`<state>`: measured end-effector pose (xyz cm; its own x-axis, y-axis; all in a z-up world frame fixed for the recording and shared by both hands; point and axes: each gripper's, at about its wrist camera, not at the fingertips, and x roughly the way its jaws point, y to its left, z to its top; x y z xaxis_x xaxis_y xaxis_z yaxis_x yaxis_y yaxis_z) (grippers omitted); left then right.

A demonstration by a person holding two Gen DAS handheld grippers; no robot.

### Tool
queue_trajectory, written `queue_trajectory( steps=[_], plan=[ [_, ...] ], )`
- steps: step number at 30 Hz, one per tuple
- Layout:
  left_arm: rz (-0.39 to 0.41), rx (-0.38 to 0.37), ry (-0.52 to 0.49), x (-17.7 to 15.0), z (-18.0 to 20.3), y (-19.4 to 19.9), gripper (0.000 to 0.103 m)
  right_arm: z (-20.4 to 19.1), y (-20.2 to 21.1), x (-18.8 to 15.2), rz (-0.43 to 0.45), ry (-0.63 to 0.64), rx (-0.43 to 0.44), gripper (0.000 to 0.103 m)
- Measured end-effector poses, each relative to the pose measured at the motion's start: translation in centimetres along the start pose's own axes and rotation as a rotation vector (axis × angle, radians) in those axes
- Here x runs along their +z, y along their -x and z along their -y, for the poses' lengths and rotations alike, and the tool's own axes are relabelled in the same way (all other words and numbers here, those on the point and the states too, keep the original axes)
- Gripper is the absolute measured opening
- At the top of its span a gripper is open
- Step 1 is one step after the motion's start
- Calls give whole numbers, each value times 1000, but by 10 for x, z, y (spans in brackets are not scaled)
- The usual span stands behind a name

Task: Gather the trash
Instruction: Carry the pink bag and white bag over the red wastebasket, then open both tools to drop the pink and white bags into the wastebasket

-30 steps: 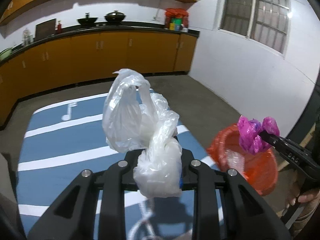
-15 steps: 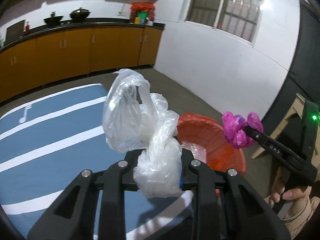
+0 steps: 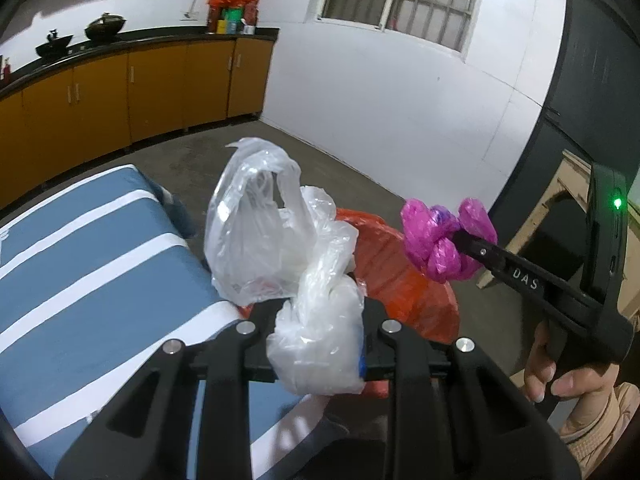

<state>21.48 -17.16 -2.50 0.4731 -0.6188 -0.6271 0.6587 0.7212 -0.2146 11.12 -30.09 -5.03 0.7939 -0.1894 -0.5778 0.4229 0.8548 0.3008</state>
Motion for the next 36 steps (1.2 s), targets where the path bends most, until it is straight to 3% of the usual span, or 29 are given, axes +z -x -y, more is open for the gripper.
queue_trajectory(
  steps=[15, 19, 23, 30, 33, 36],
  plan=[
    [-73, -50, -29, 1, 6, -42, 31, 21, -6, 9, -11, -69, 5, 13],
    [-94, -50, -17, 0, 10, -54, 37, 27, -7, 8, -20, -103, 25, 20],
    [-114, -46, -9, -4, 8, -61, 44, 32, -7, 5, -23, -114, 24, 33],
    [-134, -40, 17, -9, 1, -63, 50, 36, -1, 2, -20, -127, 5, 36],
    [-124, -44, 32, -8, -2, -58, 59, 37, 6, 0, -8, -112, -14, 47],
    [-114, -48, 32, -7, 0, -55, 60, 37, 11, 1, -1, -109, -18, 48]
  ],
)
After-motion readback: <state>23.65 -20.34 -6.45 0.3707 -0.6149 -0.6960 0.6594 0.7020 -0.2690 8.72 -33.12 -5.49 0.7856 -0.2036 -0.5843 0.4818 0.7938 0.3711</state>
